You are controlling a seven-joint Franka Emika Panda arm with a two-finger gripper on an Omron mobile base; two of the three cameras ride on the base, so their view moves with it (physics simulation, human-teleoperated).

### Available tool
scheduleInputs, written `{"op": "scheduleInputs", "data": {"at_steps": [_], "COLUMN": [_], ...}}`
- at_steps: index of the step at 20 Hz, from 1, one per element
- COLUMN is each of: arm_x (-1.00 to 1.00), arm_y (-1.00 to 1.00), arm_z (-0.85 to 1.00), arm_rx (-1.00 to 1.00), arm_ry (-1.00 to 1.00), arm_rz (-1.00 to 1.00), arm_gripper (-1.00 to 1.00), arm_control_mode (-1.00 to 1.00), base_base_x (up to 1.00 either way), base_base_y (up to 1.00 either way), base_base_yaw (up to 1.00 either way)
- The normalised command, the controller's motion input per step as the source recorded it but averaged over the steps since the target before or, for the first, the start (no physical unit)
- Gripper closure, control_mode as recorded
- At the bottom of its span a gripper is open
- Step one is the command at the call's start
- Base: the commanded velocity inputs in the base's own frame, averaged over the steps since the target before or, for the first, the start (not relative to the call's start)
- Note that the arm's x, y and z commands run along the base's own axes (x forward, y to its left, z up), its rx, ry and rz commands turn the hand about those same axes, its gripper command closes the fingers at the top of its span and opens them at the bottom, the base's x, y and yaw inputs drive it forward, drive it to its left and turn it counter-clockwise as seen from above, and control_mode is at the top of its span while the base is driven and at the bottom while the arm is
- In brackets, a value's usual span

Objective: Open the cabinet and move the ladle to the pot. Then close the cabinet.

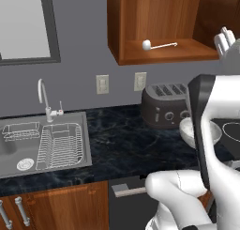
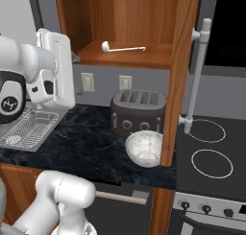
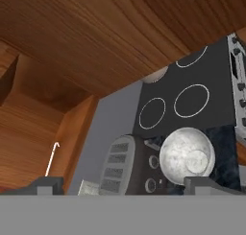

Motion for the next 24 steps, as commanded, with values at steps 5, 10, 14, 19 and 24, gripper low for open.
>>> {"op": "scheduleInputs", "data": {"at_steps": [5,10,14,19,24], "arm_x": [0.14,0.22,0.24,0.19,0.15], "arm_y": [0.0,0.0,0.0,0.0,0.0], "arm_z": [0.0,0.0,0.0,0.0,0.0], "arm_rx": [0.1,0.06,0.06,0.05,0.09], "arm_ry": [0.0,0.0,0.0,0.01,0.05], "arm_rz": [0.13,0.1,0.11,0.16,0.18], "arm_gripper": [-1.0,-1.0,-1.0,-1.0,-1.0], "arm_control_mode": [-1.0,-1.0,-1.0,-1.0,-1.0], "base_base_x": [0.0,0.0,0.0,0.0,0.0], "base_base_y": [0.0,0.0,0.0,0.0,0.0], "base_base_yaw": [0.0,0.0,0.0,0.0,0.0]}}
